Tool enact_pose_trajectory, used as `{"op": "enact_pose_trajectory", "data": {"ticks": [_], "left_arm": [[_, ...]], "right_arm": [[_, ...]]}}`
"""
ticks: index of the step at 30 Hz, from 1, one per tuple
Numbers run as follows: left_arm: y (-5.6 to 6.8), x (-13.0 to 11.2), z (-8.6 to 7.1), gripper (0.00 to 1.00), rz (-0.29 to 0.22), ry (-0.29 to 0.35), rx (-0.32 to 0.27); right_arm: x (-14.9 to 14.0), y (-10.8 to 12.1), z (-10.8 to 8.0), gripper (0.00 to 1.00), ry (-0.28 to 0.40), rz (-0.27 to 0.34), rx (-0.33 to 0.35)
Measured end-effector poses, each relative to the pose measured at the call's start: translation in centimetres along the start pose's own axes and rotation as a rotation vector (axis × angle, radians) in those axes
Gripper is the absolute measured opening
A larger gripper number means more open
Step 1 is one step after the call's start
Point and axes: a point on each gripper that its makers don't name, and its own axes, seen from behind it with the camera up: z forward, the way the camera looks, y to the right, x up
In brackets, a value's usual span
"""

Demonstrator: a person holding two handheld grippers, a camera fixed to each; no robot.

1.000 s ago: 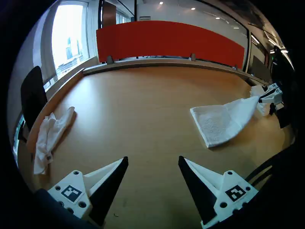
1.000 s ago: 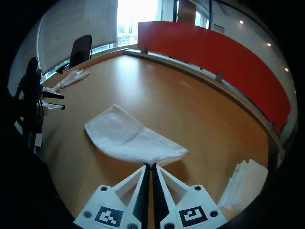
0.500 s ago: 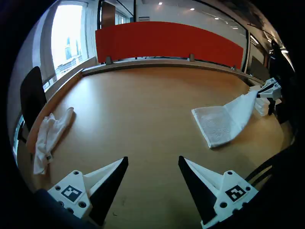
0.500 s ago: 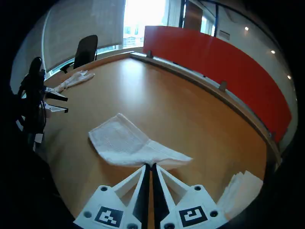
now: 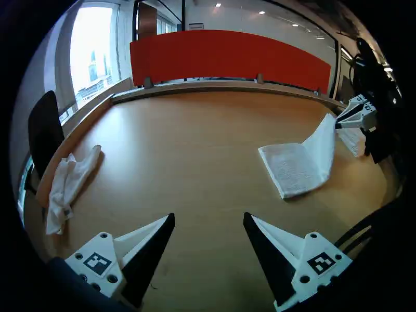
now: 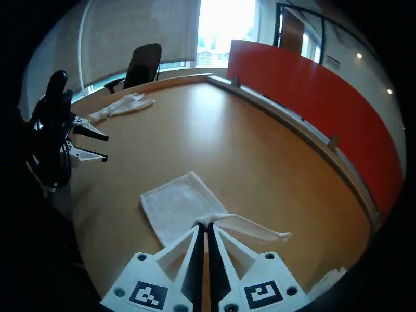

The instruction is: Fold towel

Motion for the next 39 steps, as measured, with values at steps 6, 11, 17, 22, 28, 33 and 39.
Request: {"op": "enact_pose_trajectory", "data": {"ticks": [6, 11, 17, 22, 28, 33, 39], "left_arm": [[0.0, -0.2, -0.4, 0.98, -0.005, 0.003, 0.005], [-0.3, -0.4, -0.6, 0.98, -0.004, 0.002, 0.013], [-0.7, -0.8, -1.1, 0.98, -0.008, 0.001, 0.026], [-1.2, -1.3, -1.3, 0.98, -0.012, -0.005, 0.040], [-1.2, -1.8, -1.3, 0.98, -0.021, -0.012, 0.044], [-1.1, -1.9, -1.3, 0.98, -0.024, -0.014, 0.044], [-1.3, -2.0, -1.4, 0.98, -0.022, -0.018, 0.049]], "right_arm": [[1.8, -1.8, 2.0, 0.04, -0.002, -0.065, 0.061], [2.3, -3.1, 3.4, 0.04, -0.016, -0.096, 0.103], [2.2, -5.1, 5.5, 0.04, -0.043, -0.132, 0.164], [1.0, -7.2, 8.0, 0.04, -0.084, -0.166, 0.221], [-0.8, -8.5, 10.1, 0.04, -0.131, -0.171, 0.258], [-0.8, -8.6, 10.3, 0.06, -0.131, -0.159, 0.265], [-0.8, -8.5, 10.3, 0.20, -0.131, -0.163, 0.265]]}}
